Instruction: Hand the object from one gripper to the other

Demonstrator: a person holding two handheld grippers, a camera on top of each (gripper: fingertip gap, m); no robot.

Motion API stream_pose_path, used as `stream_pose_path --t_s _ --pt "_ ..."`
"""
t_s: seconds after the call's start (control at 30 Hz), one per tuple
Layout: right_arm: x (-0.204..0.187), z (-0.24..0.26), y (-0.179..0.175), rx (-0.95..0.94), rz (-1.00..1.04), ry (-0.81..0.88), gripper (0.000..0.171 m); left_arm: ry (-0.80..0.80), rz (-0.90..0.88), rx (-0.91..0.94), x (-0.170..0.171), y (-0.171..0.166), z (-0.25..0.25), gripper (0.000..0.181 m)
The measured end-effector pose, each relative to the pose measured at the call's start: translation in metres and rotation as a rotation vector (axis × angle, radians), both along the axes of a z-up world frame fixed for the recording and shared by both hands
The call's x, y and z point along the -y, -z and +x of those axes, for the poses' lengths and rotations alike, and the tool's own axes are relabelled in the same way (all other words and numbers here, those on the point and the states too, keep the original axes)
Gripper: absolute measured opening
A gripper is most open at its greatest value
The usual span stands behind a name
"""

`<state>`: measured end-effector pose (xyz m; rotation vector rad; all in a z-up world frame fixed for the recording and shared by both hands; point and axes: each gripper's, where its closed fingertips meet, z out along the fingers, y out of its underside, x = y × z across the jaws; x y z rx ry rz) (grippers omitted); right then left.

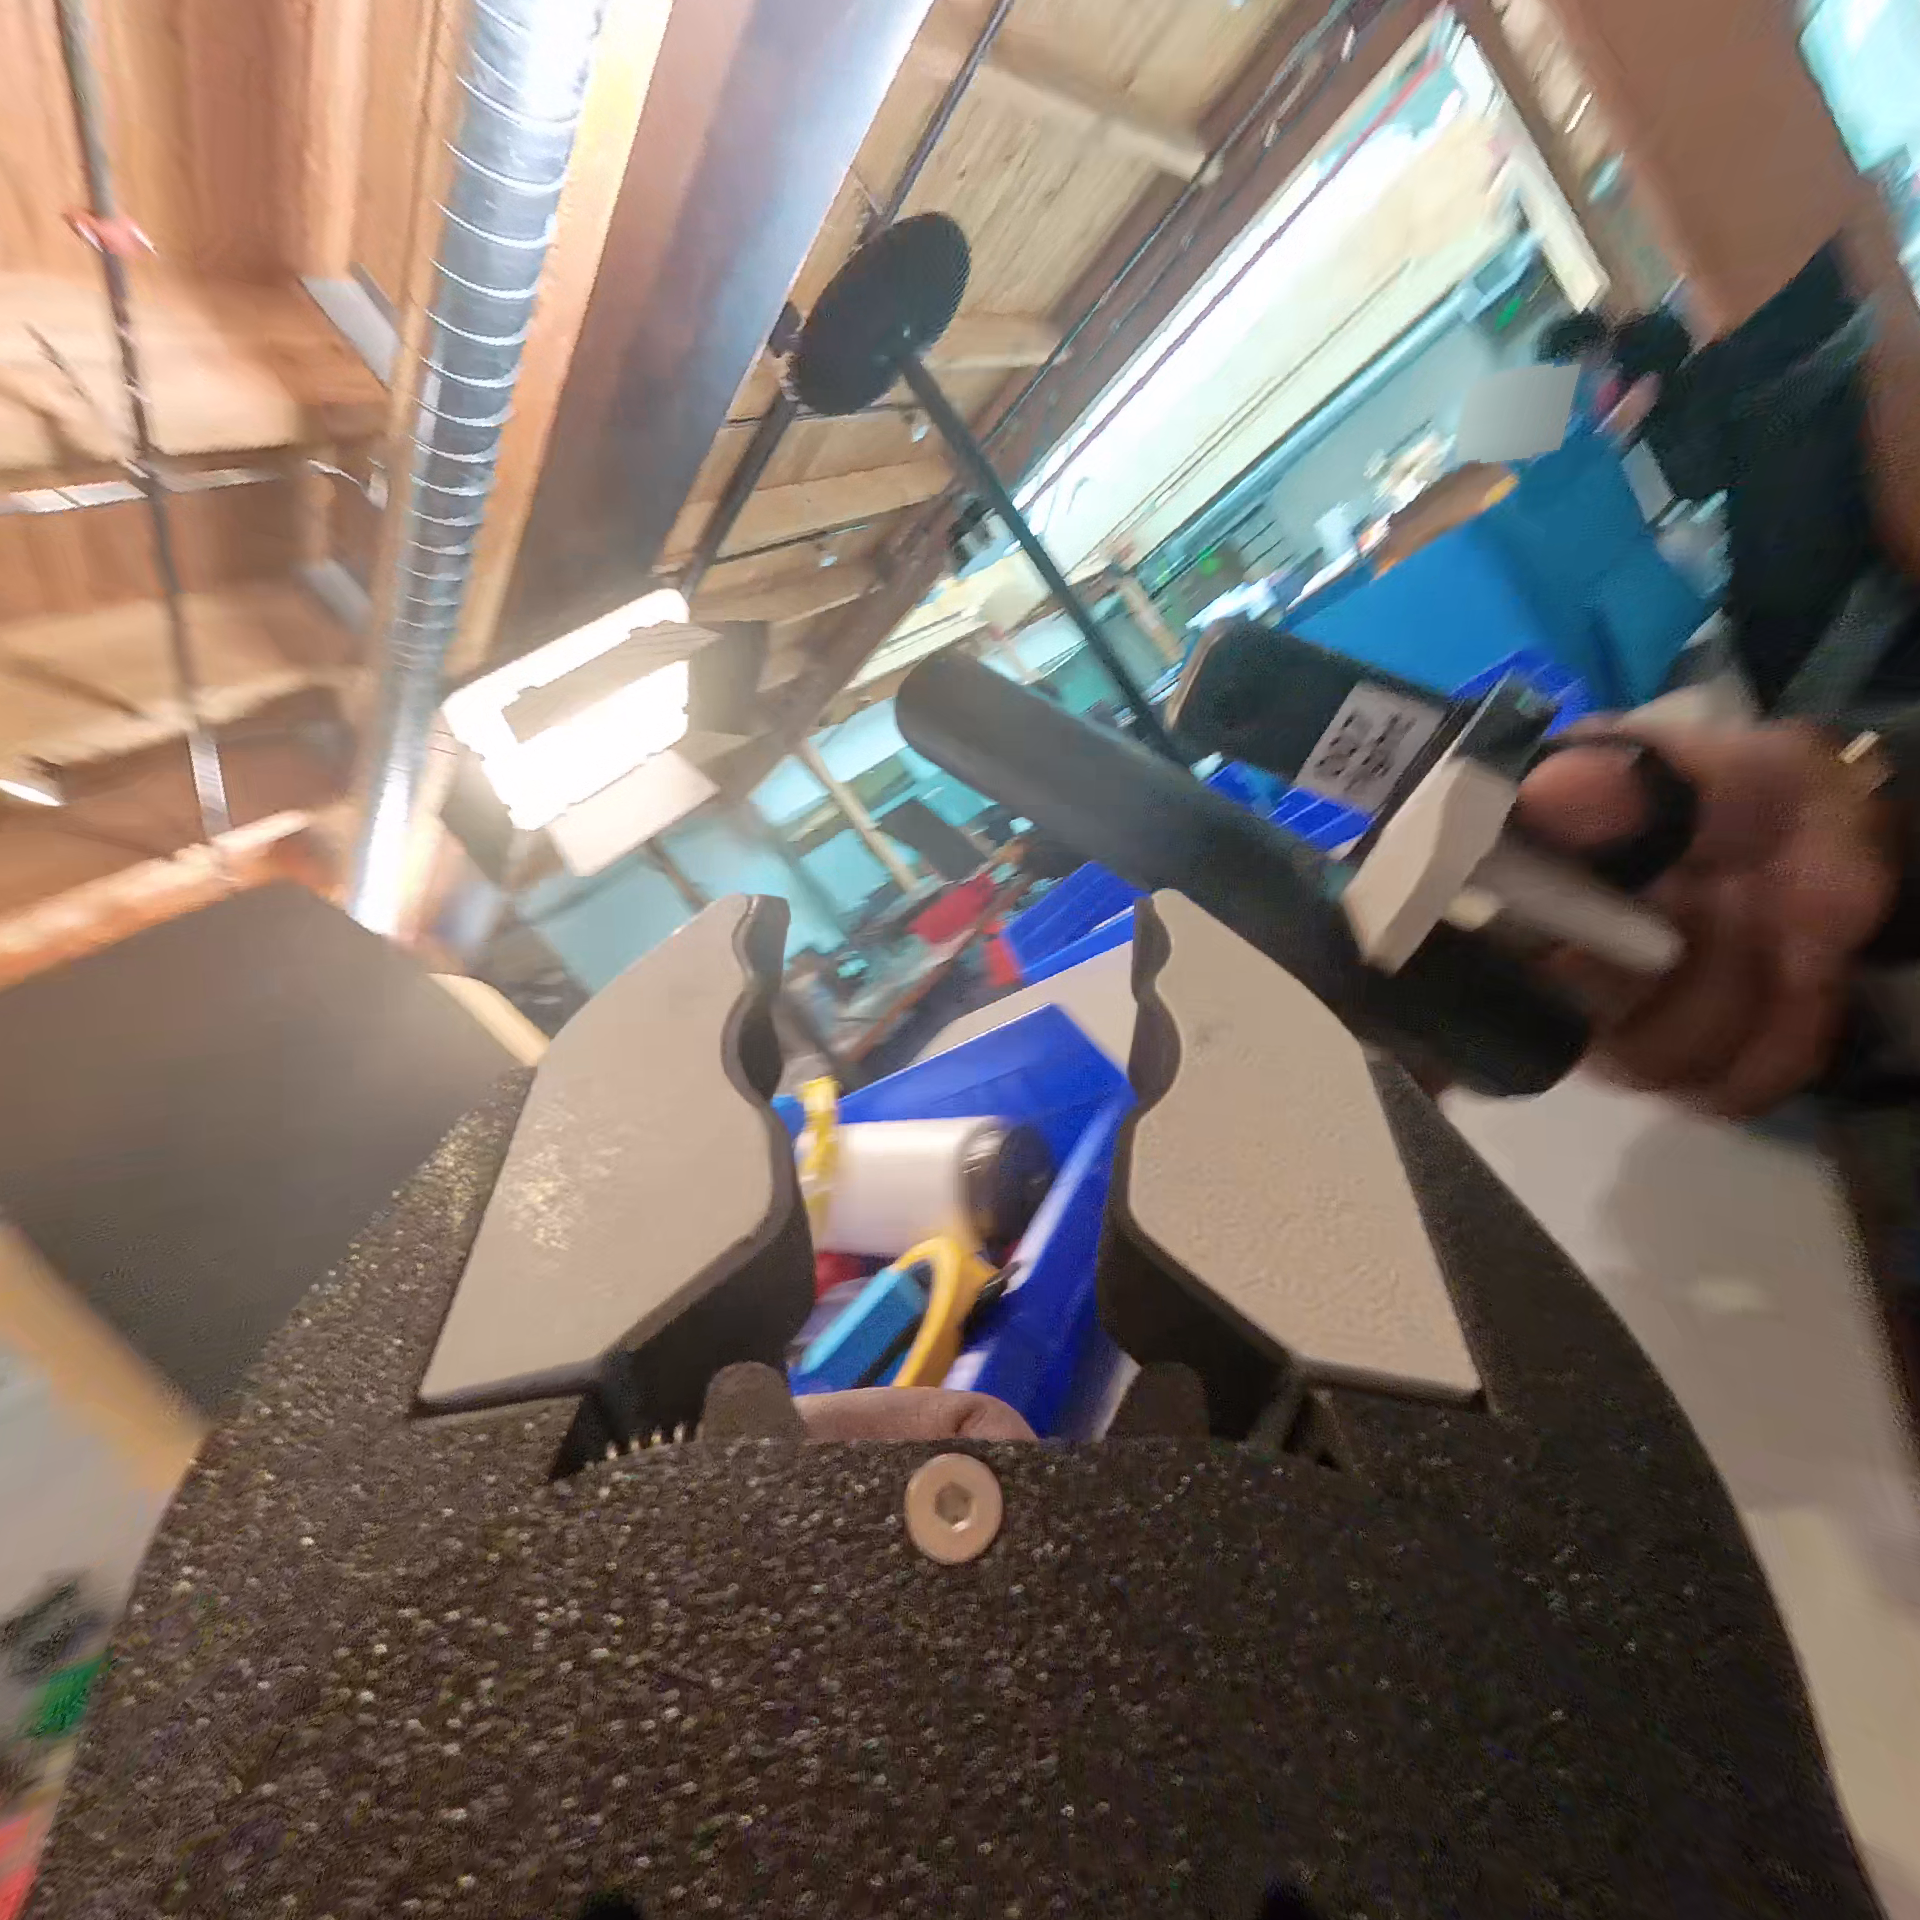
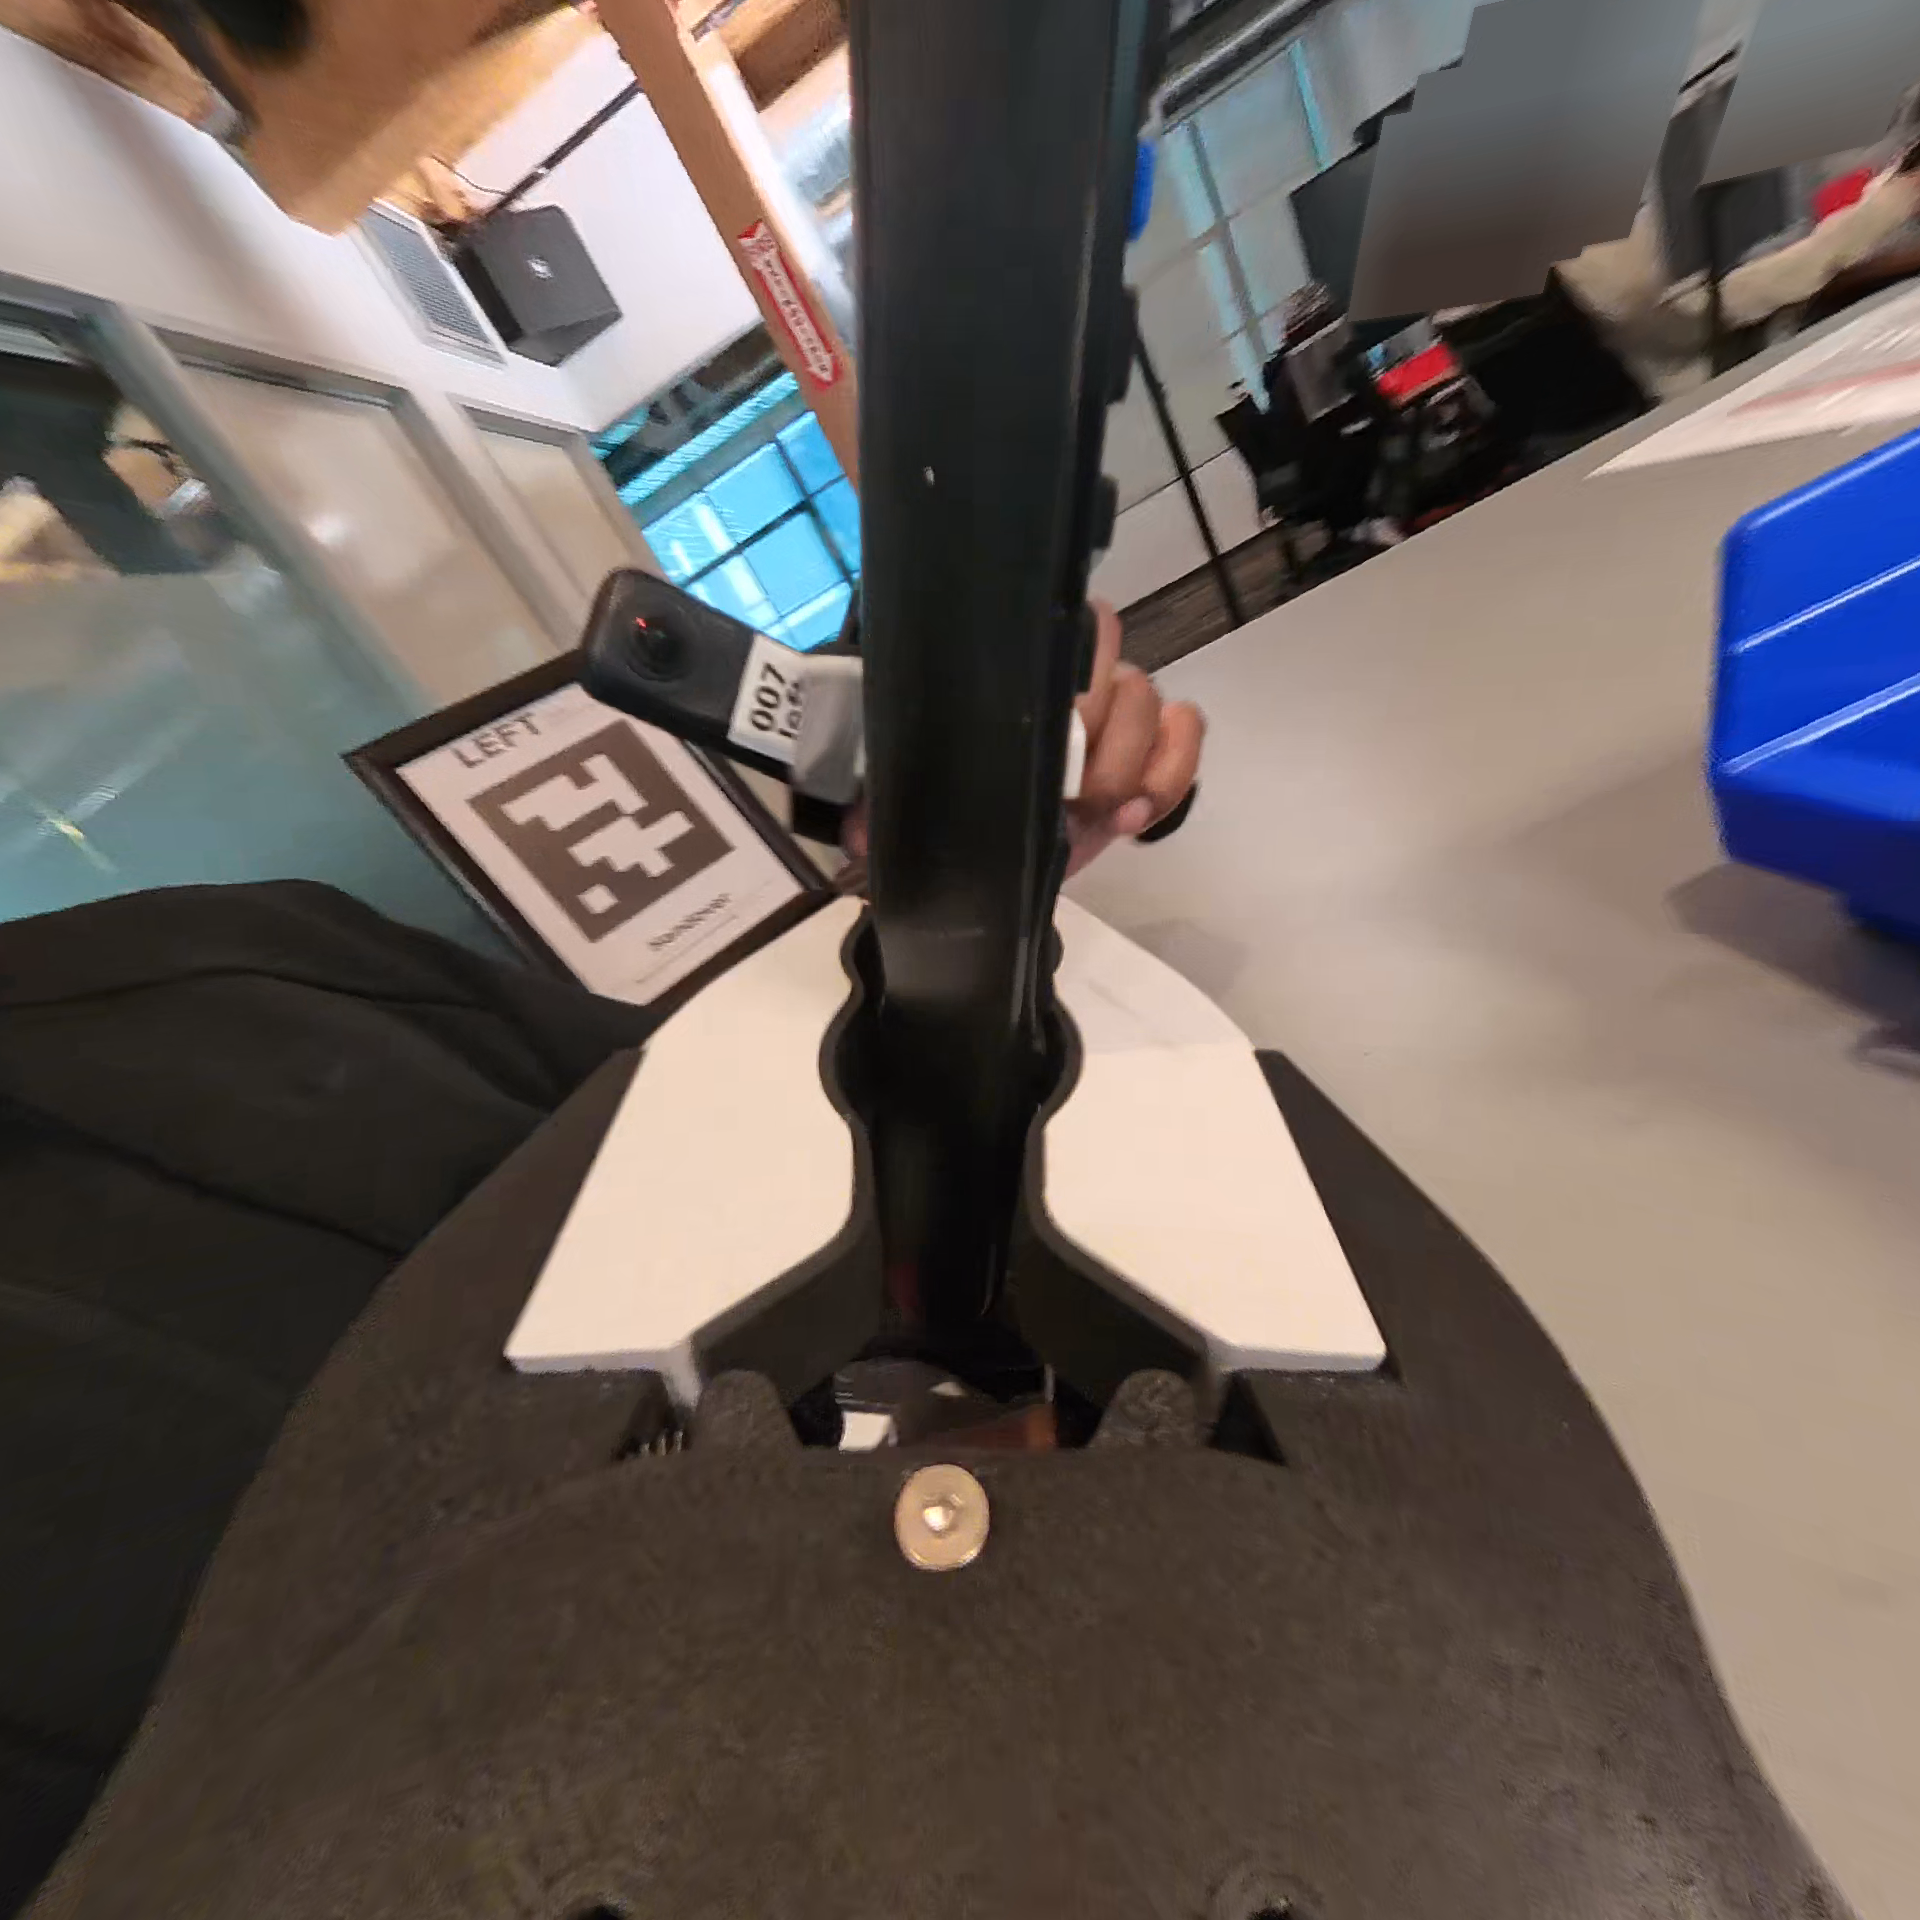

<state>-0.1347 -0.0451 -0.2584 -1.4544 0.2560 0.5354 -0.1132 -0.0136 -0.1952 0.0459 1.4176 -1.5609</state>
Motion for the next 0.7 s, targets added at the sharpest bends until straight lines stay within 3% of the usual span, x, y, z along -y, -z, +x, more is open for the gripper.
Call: stream_pose_path --t_s 0.3,0.4,0.53,0.7 --pt "-0.023 -0.03 0.027 -0.17 -0.12 -0.175 0.025 -0.504 0.498 0.585 -0.006 0.028 0.02 0.065" --pt "-0.026 -0.03 0.032 -0.197 -0.162 -0.169 0.026 -0.535 0.569 0.674 0.002 0.038 0.022 0.069" --pt "-0.028 -0.03 0.04 -0.217 -0.218 -0.158 0.026 -0.562 0.53 0.745 0.008 0.037 0.022 0.078" --pt "-0.031 -0.037 0.045 -0.219 -0.258 -0.179 0.026 -0.55 0.572 0.763 0.018 0.045 0.025 0.079"
